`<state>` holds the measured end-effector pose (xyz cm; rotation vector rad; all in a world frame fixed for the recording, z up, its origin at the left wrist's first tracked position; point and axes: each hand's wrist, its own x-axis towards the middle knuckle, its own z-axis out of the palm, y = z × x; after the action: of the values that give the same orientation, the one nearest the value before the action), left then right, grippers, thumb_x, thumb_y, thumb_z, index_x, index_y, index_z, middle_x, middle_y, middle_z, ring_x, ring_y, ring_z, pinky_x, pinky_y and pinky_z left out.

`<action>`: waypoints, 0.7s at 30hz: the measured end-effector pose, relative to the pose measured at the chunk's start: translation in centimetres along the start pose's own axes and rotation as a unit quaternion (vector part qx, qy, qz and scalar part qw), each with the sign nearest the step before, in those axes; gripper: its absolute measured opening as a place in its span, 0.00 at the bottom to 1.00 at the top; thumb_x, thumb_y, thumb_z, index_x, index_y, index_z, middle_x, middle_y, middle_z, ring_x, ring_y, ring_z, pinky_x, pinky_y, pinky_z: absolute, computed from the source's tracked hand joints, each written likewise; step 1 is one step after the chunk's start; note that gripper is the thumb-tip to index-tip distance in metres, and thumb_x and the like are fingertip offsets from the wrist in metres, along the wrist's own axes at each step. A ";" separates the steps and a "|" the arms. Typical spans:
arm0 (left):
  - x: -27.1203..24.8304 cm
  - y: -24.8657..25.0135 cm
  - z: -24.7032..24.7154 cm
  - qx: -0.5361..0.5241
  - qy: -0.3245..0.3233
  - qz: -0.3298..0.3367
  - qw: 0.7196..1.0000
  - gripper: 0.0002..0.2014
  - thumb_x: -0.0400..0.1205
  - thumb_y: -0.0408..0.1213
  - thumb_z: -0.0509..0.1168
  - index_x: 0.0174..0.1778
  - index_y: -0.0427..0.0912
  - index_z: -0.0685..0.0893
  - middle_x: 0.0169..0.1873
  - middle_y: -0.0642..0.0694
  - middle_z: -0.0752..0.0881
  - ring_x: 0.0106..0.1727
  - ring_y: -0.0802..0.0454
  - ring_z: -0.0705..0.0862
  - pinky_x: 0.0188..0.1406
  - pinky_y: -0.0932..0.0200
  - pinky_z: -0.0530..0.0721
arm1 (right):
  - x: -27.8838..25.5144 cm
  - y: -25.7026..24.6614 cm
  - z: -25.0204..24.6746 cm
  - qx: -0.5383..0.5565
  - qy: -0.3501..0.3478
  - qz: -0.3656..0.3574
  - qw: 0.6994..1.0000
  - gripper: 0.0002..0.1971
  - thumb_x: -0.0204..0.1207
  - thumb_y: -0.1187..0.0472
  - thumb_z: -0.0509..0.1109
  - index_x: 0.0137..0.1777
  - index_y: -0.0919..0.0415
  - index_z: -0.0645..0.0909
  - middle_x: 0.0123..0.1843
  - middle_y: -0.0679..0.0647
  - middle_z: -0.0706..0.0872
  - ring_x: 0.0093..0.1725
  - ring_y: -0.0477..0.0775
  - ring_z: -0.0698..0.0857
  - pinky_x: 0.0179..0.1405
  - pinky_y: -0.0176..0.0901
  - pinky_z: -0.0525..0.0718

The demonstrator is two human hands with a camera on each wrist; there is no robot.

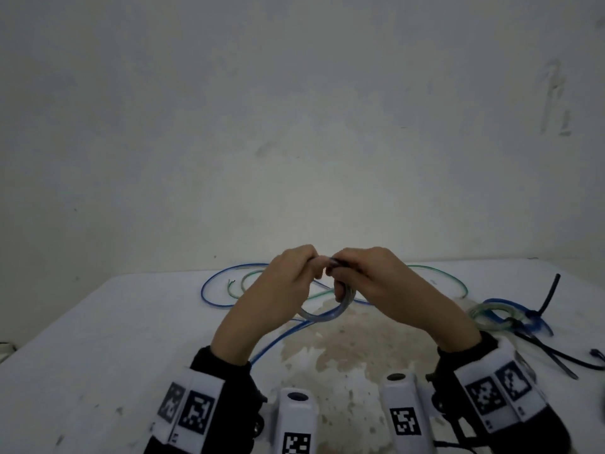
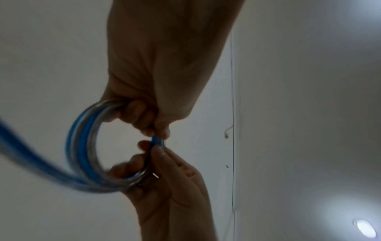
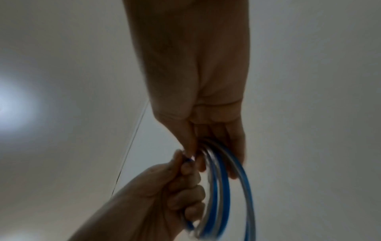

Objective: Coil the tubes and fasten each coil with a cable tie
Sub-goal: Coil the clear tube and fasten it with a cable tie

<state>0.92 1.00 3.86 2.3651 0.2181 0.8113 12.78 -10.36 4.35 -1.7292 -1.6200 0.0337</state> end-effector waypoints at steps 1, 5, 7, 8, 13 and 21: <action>0.1 -0.1 -0.1 -0.044 0.031 0.008 0.999 0.17 0.86 0.37 0.55 0.29 0.44 0.71 0.23 0.51 0.68 0.25 0.55 0.66 0.31 0.55 0.67 | 0.1 0.0 0.0 0.068 0.028 -0.003 0.997 0.10 0.82 0.66 0.60 0.44 0.69 0.82 0.29 0.51 0.85 0.32 0.51 0.84 0.40 0.41 0.81; 0.4 -0.3 0.3 -0.152 0.135 0.012 0.979 0.16 0.86 0.36 0.55 0.31 0.40 0.72 0.22 0.55 0.69 0.25 0.59 0.67 0.30 0.57 0.71 | 0.5 -0.3 1.8 0.302 0.137 0.019 0.943 0.11 0.81 0.65 0.61 0.41 0.64 0.82 0.26 0.55 0.85 0.31 0.55 0.85 0.42 0.52 0.84; 0.5 -0.5 0.6 -0.207 0.178 -0.012 0.962 0.16 0.86 0.36 0.55 0.32 0.38 0.73 0.21 0.58 0.70 0.23 0.62 0.67 0.27 0.65 0.73 | 0.8 -0.4 3.0 0.353 0.166 0.024 0.920 0.12 0.82 0.64 0.60 0.41 0.65 0.81 0.27 0.54 0.85 0.32 0.57 0.86 0.43 0.52 0.85; 0.6 -0.6 0.6 -0.241 0.200 -0.027 0.949 0.15 0.86 0.36 0.55 0.33 0.38 0.73 0.20 0.58 0.70 0.22 0.62 0.66 0.26 0.67 0.72 | 0.9 -0.4 3.3 0.370 0.169 0.025 0.913 0.12 0.82 0.63 0.59 0.41 0.65 0.81 0.28 0.55 0.85 0.34 0.57 0.87 0.43 0.51 0.86; 0.6 -0.4 -0.2 -0.305 0.285 -0.057 0.907 0.16 0.86 0.37 0.56 0.32 0.38 0.72 0.21 0.53 0.64 0.21 0.60 0.61 0.23 0.68 0.67 | 0.8 -0.1 4.3 0.277 0.172 -0.026 0.945 0.08 0.82 0.66 0.60 0.44 0.65 0.80 0.35 0.53 0.87 0.37 0.46 0.87 0.40 0.34 0.84; 0.7 0.9 1.2 -0.480 0.213 -0.050 0.850 0.15 0.86 0.34 0.54 0.32 0.38 0.73 0.21 0.52 0.69 0.23 0.58 0.67 0.29 0.63 0.70 | 1.2 0.3 3.4 0.393 0.245 -0.019 0.886 0.11 0.81 0.70 0.59 0.41 0.64 0.82 0.30 0.53 0.87 0.34 0.54 0.87 0.40 0.41 0.86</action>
<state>2.14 -0.08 4.03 1.2122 0.0743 1.0643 11.58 -7.66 2.32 -0.9636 -1.0404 0.1924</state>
